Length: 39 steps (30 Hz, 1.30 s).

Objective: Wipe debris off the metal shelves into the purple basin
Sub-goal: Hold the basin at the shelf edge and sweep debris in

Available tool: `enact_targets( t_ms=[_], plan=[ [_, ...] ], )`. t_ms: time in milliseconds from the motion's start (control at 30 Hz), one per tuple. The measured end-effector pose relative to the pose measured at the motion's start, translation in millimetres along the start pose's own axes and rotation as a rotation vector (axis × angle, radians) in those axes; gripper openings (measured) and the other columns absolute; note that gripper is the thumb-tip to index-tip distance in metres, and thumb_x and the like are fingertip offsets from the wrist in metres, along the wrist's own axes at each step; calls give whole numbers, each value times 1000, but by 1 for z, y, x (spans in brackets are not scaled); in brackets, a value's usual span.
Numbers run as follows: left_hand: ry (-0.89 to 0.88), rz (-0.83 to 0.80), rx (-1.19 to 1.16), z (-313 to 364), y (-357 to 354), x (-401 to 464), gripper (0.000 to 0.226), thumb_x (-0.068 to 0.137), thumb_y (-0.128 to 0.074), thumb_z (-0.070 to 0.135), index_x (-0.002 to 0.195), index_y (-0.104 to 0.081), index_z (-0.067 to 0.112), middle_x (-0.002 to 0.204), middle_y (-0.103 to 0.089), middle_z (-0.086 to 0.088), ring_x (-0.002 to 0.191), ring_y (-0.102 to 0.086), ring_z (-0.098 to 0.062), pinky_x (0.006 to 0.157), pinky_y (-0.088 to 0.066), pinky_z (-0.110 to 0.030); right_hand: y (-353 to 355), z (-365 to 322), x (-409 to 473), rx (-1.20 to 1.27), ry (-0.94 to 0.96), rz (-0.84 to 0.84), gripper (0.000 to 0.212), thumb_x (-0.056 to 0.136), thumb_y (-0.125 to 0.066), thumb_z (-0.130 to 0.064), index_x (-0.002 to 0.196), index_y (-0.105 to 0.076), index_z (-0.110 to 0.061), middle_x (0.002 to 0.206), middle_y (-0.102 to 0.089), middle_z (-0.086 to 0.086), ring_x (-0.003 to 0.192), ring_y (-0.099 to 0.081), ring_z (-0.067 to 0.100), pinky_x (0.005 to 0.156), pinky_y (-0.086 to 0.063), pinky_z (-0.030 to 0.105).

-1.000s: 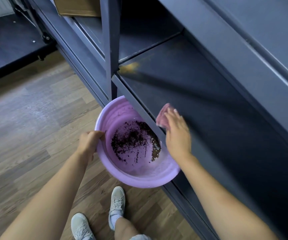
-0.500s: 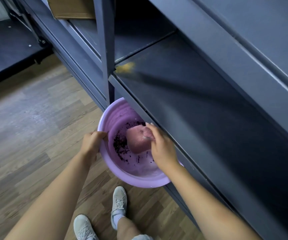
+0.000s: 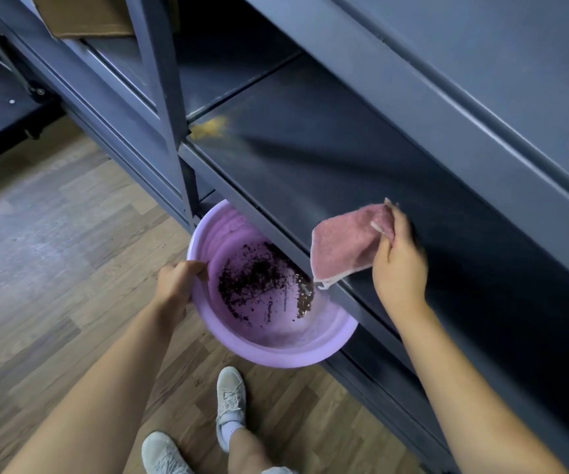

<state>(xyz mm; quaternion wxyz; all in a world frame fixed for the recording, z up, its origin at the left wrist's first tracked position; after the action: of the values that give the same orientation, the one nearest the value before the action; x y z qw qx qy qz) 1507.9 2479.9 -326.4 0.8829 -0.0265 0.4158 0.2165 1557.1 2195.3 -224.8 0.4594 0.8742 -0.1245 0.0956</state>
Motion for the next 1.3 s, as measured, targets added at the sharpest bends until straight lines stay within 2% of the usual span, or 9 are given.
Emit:
enact_targets(
  t_ms=[100,200,300,433,567,867,1033,1200,1300],
  plan=[
    [-2,5,-11,-1,-2,-1,13,78,-50,-5,70,-56,3,71,-56,-13,60,-50,-25,54,-42,-27,-28,8,-6,-174,68,-201,42,96,-47,-15,135,-46,-1,143,-45,17,131,-44,32,103,-41,39],
    [-4,-10,-1,-2,-3,-1,12,78,-50,-5,71,-57,2,71,-57,-13,60,-52,-25,54,-43,-26,-61,11,-29,-317,163,-481,70,94,-20,-49,147,-24,-5,156,-19,10,145,-17,23,118,-11,31],
    [-5,-11,8,-3,-3,0,12,78,-51,-4,71,-58,3,72,-57,-12,61,-53,-24,56,-44,-28,-75,9,-34,-391,148,-484,84,85,-2,-58,149,-12,-5,158,-5,9,147,-5,23,115,4,28],
    [-3,-16,8,-3,-4,4,13,77,-51,-5,69,-57,3,69,-56,-12,60,-51,-24,54,-41,-26,-86,-1,-30,-442,108,-430,105,79,-7,-78,147,-18,0,156,-14,15,145,-13,28,117,-6,39],
    [10,-4,-14,-3,-3,8,14,76,-51,-6,66,-56,3,69,-57,-11,62,-52,-24,57,-43,-29,-100,-8,-25,-459,81,-393,89,85,-27,-66,140,-36,4,149,-33,19,138,-33,34,112,-25,46],
    [49,49,-101,0,16,26,12,76,-51,-5,68,-55,3,71,-55,-12,64,-50,-25,57,-39,-29,-124,-23,5,-397,215,-395,74,90,-12,-51,146,-29,-5,156,-21,11,143,-21,29,116,-12,35],
    [70,105,-160,-3,29,35,9,70,-53,-4,77,-57,0,79,-53,-16,70,-48,-26,56,-34,-28,-149,-52,21,-291,296,-461,67,93,-20,-48,144,-35,-6,153,-27,11,142,-26,29,114,-10,30],
    [101,112,-197,-13,40,29,12,59,-57,5,71,-57,1,73,-52,-14,60,-45,-24,51,-30,-26,-161,-83,0,-227,479,-571,50,90,-47,-35,132,-54,-8,143,-47,6,131,-45,27,104,-39,39],
    [122,114,-199,-19,48,25,24,48,-55,9,71,-57,2,73,-53,-14,63,-47,-25,53,-33,-27,-158,-89,-13,-177,517,-736,50,98,-44,-30,143,-37,-9,151,-33,3,141,-30,22,113,-29,38]
  ],
)
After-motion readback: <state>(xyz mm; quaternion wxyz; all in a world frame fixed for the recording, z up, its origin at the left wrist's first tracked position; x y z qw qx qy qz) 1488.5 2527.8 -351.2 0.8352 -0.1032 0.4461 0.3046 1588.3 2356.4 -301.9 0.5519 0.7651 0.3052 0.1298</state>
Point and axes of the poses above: each hand's wrist, its own x-axis towards the middle knuckle, its own y-axis out of the back of the hand, z = x × y, the point moved 3 cm from there along x, towards the middle knuckle
